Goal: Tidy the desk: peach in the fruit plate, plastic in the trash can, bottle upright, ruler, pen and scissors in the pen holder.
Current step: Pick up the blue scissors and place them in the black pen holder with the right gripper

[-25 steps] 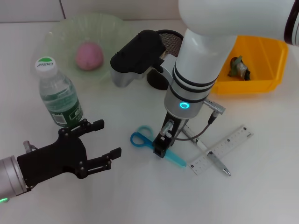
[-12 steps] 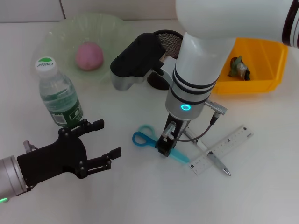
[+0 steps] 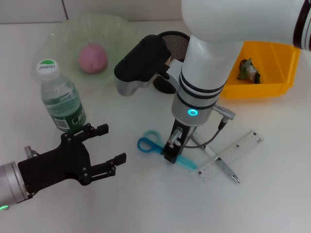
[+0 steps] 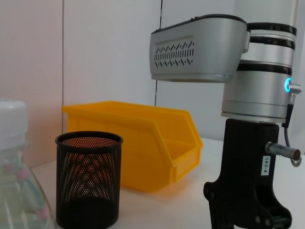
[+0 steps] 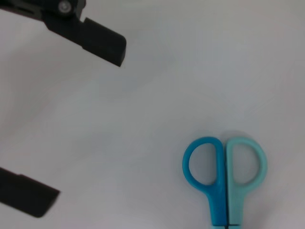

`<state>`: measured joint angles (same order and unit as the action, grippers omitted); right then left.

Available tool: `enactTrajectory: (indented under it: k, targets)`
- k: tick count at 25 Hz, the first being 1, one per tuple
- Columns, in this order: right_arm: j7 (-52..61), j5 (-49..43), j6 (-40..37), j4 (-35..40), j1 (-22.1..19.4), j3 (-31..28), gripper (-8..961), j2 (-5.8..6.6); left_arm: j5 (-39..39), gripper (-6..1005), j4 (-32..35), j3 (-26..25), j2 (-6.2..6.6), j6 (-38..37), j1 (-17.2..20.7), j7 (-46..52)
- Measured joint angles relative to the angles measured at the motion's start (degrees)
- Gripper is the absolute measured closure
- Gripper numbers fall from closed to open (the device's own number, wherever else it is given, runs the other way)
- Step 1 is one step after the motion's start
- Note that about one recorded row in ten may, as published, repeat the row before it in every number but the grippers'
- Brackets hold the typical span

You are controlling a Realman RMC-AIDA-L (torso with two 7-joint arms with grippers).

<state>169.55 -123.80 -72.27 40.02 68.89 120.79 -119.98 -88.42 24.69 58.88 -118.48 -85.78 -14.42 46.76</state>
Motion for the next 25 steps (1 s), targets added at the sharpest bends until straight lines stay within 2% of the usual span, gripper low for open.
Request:
enactTrajectory:
  k: [7, 9, 10, 11, 12, 14, 15, 18, 19, 20, 21, 23, 24, 25]
  targets:
    - [0.0, -1.4, -0.2, 2.1, -1.2, -3.1, 752, 0.0, 0.0, 167, 0.0, -0.2, 0.0, -0.1, 0.0, 0.0]
    - [0.0, -5.7, -1.8, 4.3, -2.8, -7.5, 752, 0.01, 0.0, 167, 0.0, -0.3, 0.0, -0.2, 0.1, 0.0]
    - [0.0, -5.7, -1.8, 4.3, -2.8, -7.5, 753, 0.01, 0.0, 167, 0.0, -0.3, 0.0, -0.2, 0.1, 0.0]
    - [0.0, -9.5, -3.5, 7.2, -4.4, -11.4, 753, 0.01, 0.0, 167, 0.0, -0.4, 0.04, -0.5, 0.3, 0.0]
    - [0.0, -9.5, -3.5, 7.2, -4.4, -11.4, 753, 0.01, 0.0, 167, 0.0, -0.4, 0.04, -0.6, 0.4, 0.0]
    - [0.0, -16.3, -6.7, 14.1, -7.8, -19.7, 753, 0.02, 0.0, 167, 0.0, -0.5, 0.05, -0.7, 0.4, 0.0]
    - [0.0, -16.3, -6.7, 14.1, -7.8, -19.7, 753, 0.02, 0.0, 167, 0.0, -0.5, 0.06, -0.9, 0.4, 0.0]
    - [0.0, -21.8, -9.2, 23.3, -11.7, -26.3, 753, 0.02, 0.0, 167, 0.0, -0.5, 0.08, -1.3, 0.4, 0.3]
    - [-0.1, -23.6, -9.6, 30.2, -14.5, -30.0, 753, 0.1, 0.0, 167, 0.0, -0.5, 0.08, -1.3, 0.4, 0.3]
    - [-0.1, -24.0, -9.1, 33.6, -16.0, -31.5, 753, 0.18, 0.0, 167, 0.0, -0.5, 0.11, -1.7, 0.4, 0.7]
    - [-0.1, -24.0, -9.1, 33.6, -16.0, -31.5, 753, 0.18, 0.0, 167, 0.0, -0.5, 0.16, -2.0, 0.3, 1.0]
    - [-0.2, -24.3, -6.0, 40.6, -20.0, -33.8, 753, 0.42, 0.0, 167, 0.1, -0.5, 0.2, -2.4, 0.1, 1.6]
    - [-0.6, -24.4, 0.6, 46.8, -24.9, -34.2, 753, 0.53, 0.0, 167, 0.1, -0.5, 0.2, -2.4, 0.1, 1.6]
    - [-0.6, -24.4, 0.6, 46.8, -24.9, -34.2, 753, 0.53, 0.0, 167, 0.3, -0.5, 0.25, -2.6, 0.0, 2.0]
